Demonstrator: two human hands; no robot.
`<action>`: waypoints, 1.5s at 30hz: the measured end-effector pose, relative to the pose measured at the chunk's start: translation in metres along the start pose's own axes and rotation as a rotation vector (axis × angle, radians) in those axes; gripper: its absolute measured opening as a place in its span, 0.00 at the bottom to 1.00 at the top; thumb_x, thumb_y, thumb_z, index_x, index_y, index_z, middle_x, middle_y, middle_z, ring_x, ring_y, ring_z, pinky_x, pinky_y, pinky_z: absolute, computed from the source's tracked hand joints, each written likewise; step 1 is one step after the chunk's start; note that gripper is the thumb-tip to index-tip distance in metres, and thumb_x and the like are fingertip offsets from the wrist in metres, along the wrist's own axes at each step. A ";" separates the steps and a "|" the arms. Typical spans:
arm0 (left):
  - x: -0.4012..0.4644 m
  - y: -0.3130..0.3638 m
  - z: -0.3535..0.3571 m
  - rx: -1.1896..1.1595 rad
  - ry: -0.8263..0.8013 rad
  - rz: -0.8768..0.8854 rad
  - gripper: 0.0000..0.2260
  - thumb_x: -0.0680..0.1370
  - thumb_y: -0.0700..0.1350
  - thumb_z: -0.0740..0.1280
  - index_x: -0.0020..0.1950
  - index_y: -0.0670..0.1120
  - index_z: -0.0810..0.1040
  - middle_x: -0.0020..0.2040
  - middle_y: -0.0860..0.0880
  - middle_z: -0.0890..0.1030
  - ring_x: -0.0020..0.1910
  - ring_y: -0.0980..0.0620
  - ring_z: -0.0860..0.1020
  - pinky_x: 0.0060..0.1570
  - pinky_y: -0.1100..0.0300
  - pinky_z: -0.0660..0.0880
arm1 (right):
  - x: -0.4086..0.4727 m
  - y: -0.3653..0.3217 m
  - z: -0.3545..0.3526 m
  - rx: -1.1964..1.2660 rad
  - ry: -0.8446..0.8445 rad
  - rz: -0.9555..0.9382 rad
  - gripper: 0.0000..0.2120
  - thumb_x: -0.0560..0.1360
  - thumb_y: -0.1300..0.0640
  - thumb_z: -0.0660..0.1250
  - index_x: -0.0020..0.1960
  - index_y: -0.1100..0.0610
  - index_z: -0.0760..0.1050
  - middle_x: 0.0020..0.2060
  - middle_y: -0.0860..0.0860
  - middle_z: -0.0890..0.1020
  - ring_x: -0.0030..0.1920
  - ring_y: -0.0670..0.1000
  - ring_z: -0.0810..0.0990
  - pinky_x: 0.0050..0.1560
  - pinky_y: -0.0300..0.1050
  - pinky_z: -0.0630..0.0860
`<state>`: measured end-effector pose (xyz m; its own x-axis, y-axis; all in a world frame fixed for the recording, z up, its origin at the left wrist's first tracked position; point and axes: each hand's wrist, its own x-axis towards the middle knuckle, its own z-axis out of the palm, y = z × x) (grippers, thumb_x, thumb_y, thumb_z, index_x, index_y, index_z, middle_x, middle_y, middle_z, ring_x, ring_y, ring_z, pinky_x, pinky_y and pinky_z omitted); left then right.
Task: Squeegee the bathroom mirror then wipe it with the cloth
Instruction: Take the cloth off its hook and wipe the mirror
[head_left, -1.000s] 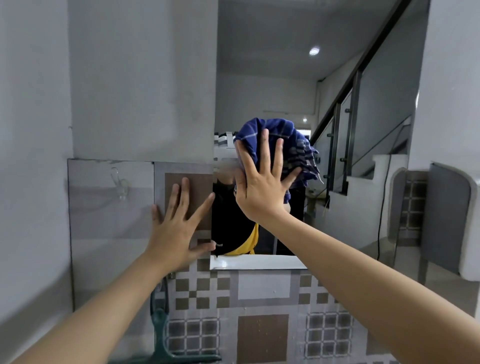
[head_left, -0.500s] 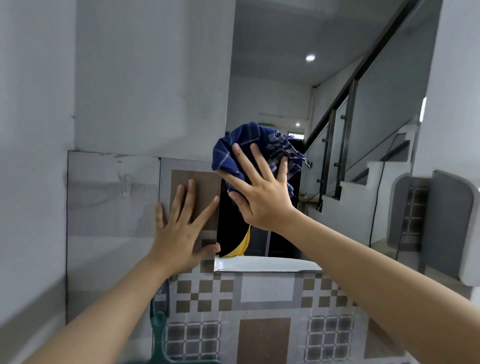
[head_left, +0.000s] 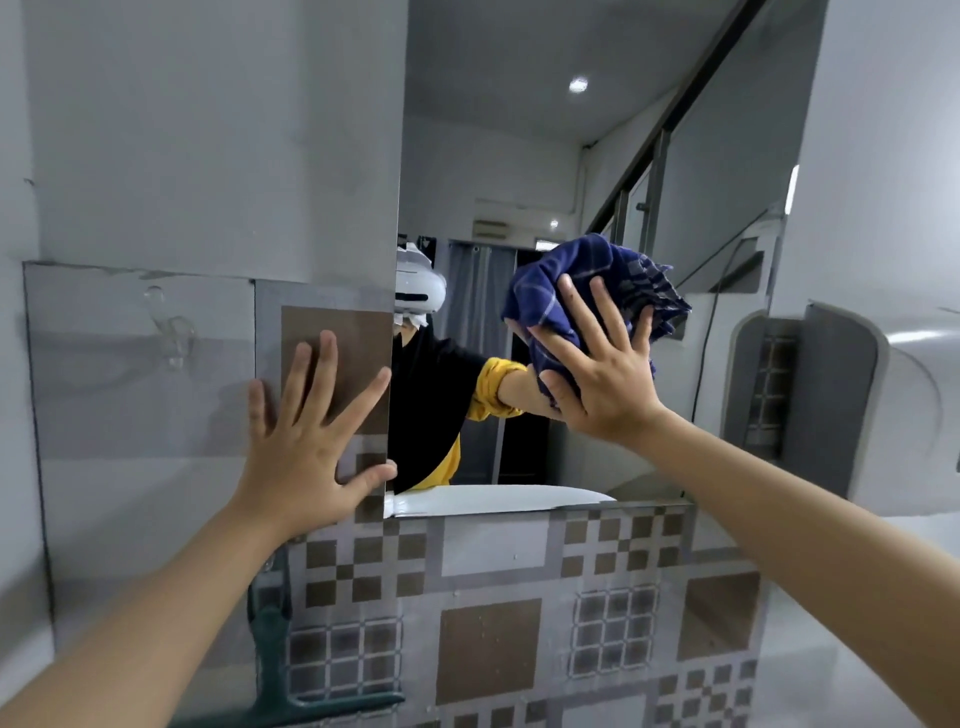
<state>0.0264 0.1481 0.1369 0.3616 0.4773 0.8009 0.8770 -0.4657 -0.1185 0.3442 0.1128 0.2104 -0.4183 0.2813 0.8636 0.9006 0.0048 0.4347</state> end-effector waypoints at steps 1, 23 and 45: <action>0.000 0.000 0.000 -0.004 0.004 -0.001 0.40 0.68 0.73 0.52 0.77 0.59 0.46 0.78 0.45 0.36 0.76 0.44 0.35 0.67 0.35 0.39 | -0.006 0.009 0.000 0.001 0.000 0.035 0.23 0.77 0.45 0.55 0.72 0.45 0.62 0.75 0.58 0.61 0.76 0.62 0.55 0.64 0.78 0.56; -0.001 0.002 0.002 -0.068 0.090 -0.002 0.40 0.66 0.70 0.58 0.76 0.59 0.54 0.79 0.47 0.42 0.77 0.44 0.41 0.68 0.33 0.45 | -0.023 -0.007 0.002 0.400 0.219 1.475 0.27 0.81 0.45 0.50 0.77 0.39 0.45 0.79 0.45 0.46 0.78 0.55 0.44 0.70 0.73 0.47; -0.018 0.008 0.002 -0.055 0.068 -0.045 0.36 0.72 0.68 0.56 0.77 0.57 0.52 0.79 0.45 0.45 0.77 0.41 0.45 0.67 0.32 0.53 | 0.003 -0.159 0.004 0.473 0.023 0.941 0.27 0.78 0.45 0.53 0.74 0.36 0.47 0.79 0.51 0.43 0.77 0.53 0.38 0.65 0.79 0.44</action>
<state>0.0278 0.1373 0.1203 0.2979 0.4481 0.8429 0.8728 -0.4855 -0.0504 0.2004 0.1163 0.1428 0.4756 0.3476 0.8081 0.8158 0.1693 -0.5529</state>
